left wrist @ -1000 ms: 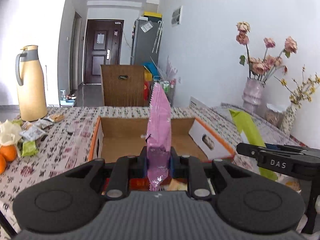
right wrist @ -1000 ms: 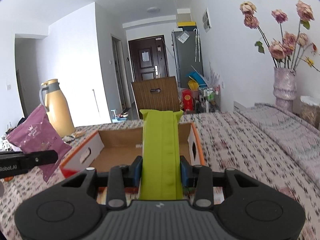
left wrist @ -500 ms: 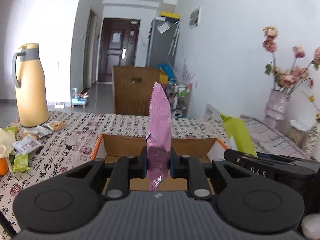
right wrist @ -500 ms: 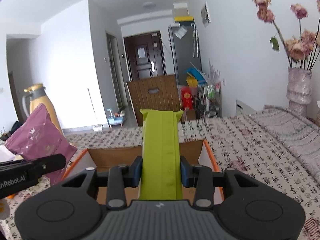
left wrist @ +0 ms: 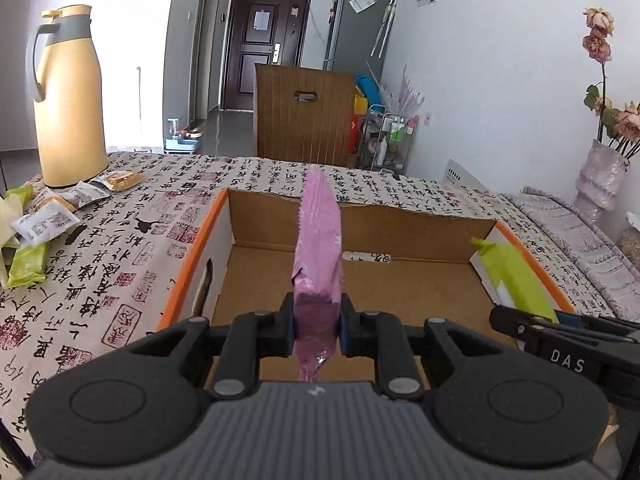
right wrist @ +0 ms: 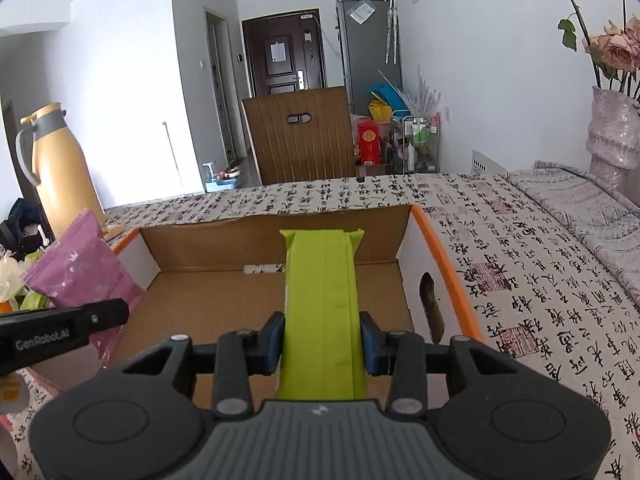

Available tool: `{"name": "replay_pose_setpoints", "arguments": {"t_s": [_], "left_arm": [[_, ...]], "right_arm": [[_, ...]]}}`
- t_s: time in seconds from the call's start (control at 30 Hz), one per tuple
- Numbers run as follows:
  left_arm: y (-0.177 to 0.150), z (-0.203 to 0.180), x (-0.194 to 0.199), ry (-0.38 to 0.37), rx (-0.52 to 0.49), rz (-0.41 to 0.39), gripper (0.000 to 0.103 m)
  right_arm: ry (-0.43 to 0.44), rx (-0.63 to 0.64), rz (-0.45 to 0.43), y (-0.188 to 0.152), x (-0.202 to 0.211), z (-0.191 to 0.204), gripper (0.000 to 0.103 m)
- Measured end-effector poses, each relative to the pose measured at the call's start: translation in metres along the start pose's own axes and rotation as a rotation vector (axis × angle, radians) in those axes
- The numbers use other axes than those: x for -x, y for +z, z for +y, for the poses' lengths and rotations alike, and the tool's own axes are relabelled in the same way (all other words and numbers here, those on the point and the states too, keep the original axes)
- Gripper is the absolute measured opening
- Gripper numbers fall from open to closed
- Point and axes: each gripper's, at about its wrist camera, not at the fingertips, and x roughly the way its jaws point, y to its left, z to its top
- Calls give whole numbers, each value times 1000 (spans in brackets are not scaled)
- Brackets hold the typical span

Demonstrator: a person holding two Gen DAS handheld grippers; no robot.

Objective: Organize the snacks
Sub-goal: 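Carry both packets over the red box and open both tools to drop them, then move both tools back from the box toward the snack pile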

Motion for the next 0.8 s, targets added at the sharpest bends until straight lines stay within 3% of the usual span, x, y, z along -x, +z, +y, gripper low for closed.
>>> {"name": "replay_pose_setpoints", "arguments": {"t_s": [0.03, 0.07, 0.1, 0.13, 0.17, 0.23, 0.27, 0.3, 0.4, 0.8], "left_arm": [[0, 0, 2, 2, 2, -11, 25], [0, 0, 5, 9, 4, -25, 29], [1, 0, 7, 13, 9, -33, 47], [0, 0, 10, 25, 14, -50, 61], [1, 0, 14, 35, 15, -68, 67], [2, 0, 19, 47, 19, -99, 98], [2, -1, 22, 55, 23, -116, 103], [2, -2, 25, 60, 30, -134, 103], [4, 0, 28, 64, 46, -140, 103], [9, -2, 32, 68, 60, -137, 103]], "right_arm": [[-2, -3, 1, 0, 0, -1, 40], [-9, -6, -4, 0, 2, -1, 46], [-8, -12, -7, 0, 3, -2, 61], [-13, -22, -16, 0, 5, -3, 68], [-21, -25, -24, 0, 6, -3, 76], [-30, -33, -34, 0, 9, -4, 84], [-31, -41, -37, 0, 10, -5, 91], [-31, -47, -39, -1, 11, -7, 97], [-31, -65, -52, 0, 13, -9, 103], [-37, -89, -67, 5, 17, -14, 103]]}}
